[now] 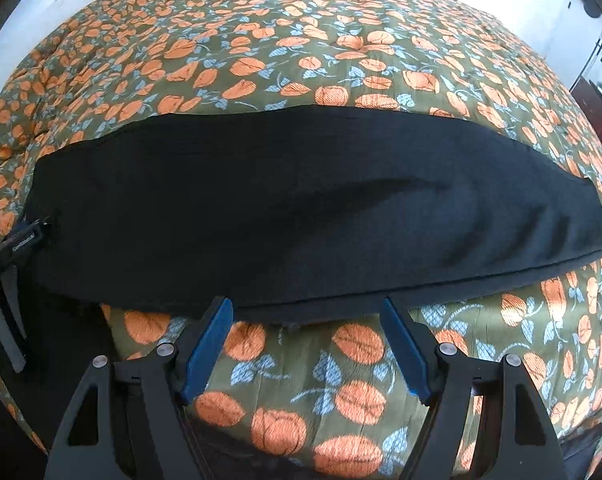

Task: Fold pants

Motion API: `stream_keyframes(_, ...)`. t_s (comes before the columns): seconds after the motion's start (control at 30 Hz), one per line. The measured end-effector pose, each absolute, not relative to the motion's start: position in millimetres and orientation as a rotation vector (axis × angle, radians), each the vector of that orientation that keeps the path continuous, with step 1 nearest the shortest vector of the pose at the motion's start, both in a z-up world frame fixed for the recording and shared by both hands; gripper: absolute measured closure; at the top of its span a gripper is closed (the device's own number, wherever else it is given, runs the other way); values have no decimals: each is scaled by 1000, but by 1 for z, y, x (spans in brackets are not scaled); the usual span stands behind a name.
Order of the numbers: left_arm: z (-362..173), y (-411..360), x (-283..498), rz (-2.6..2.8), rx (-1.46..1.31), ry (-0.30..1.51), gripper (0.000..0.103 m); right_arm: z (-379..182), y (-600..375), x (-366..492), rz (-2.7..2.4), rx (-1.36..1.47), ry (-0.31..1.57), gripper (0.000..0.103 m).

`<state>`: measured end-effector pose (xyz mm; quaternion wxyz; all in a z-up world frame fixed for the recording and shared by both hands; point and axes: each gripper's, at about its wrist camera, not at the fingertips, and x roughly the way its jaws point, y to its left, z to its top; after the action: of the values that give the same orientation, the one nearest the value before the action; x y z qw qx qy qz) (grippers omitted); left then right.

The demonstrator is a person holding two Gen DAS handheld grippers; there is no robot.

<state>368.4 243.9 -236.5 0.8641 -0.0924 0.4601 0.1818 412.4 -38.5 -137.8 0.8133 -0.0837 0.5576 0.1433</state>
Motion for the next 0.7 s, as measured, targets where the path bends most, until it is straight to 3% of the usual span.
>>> stream_keyframes(0.43,-236,244,368,381,-194,964,0,-112,-75,421,421,120,1060,26)
stream_keyframes(0.7,-236,244,368,383,-192,963,0,-174,7,477,930,377,1237,24)
